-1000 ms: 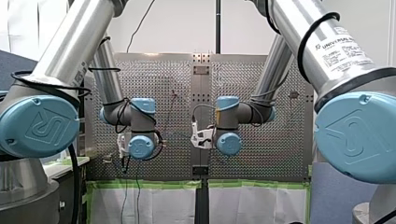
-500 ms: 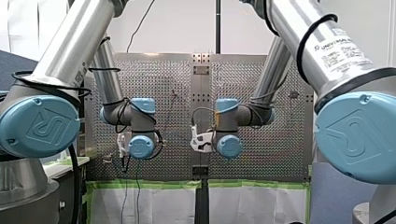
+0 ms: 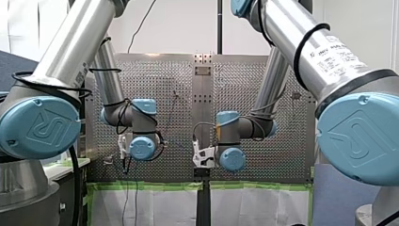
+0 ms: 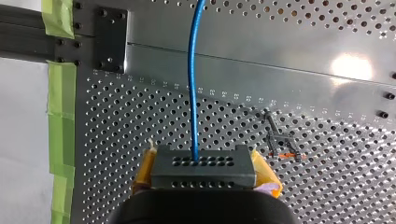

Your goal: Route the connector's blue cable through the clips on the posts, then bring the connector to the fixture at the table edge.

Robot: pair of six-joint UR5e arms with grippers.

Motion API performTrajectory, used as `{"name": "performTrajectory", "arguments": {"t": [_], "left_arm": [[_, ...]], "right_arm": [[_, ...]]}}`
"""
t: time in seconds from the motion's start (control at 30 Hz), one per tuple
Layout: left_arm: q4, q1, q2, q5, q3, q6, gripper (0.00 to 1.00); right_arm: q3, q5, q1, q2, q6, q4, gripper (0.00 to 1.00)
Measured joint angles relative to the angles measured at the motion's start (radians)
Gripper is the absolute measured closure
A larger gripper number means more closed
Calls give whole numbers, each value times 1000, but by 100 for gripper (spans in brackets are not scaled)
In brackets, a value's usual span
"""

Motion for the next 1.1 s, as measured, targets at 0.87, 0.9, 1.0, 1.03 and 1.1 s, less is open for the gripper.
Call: {"name": "performTrajectory", "arguments": {"t": [0.87, 0.9, 1.0, 1.03, 1.1], "left_arm": [[35, -133, -205, -104, 81, -12, 100], [35, -133, -212, -104, 81, -12, 100], [34, -133, -230, -103, 80, -12, 100], [32, -132, -231, -102, 80, -12, 100], [23, -129, -225, -99, 85, -15, 100]], "right_arm": [[0, 0, 0, 1, 0, 0, 100], [0, 0, 0, 0, 0, 0, 100], [-1, 0, 1, 1, 1, 1, 100], [-4, 0, 4, 4, 4, 4, 100], [-13, 0, 11, 2, 13, 14, 100]]}}
